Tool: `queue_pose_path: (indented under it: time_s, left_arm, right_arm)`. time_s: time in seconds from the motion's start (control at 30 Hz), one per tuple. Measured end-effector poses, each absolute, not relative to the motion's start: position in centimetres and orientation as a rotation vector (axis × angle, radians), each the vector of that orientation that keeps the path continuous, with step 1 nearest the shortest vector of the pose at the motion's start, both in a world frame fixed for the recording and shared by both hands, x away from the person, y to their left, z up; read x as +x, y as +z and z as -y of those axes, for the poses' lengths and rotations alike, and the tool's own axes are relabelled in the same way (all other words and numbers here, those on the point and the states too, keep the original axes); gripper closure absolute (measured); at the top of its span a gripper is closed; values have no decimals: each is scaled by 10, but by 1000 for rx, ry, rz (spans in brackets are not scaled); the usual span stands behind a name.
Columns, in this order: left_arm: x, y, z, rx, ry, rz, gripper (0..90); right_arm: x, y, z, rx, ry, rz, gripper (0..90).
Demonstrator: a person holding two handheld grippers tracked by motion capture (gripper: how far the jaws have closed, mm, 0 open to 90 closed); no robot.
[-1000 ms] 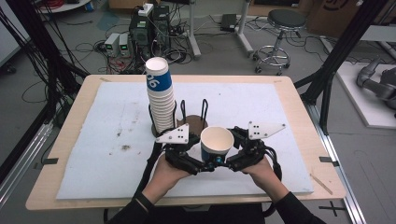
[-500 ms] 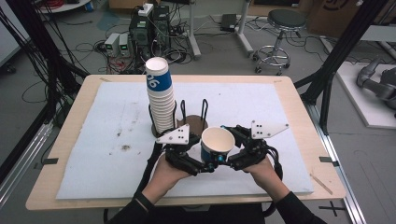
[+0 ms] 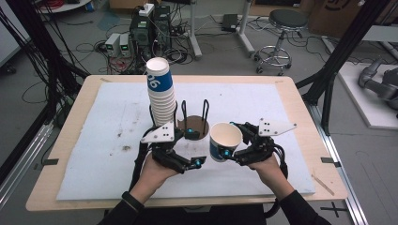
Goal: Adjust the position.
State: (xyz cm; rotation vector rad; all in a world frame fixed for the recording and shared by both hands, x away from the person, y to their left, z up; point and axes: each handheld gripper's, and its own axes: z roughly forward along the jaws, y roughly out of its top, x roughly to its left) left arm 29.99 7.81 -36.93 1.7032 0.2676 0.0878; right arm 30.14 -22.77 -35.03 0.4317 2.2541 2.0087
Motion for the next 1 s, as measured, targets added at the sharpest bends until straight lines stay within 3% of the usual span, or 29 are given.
queue_pose_path:
  time_s: [0.53,1.0]
  left_arm:
    - [295,-372,-132,1691,269,-345,137]
    - [294,-374,-138,1660,286,-366,137]
  right_arm:
    - [308,-359,239,488,1916,-2243,218]
    - [309,-359,242,513,1916,-2235,219]
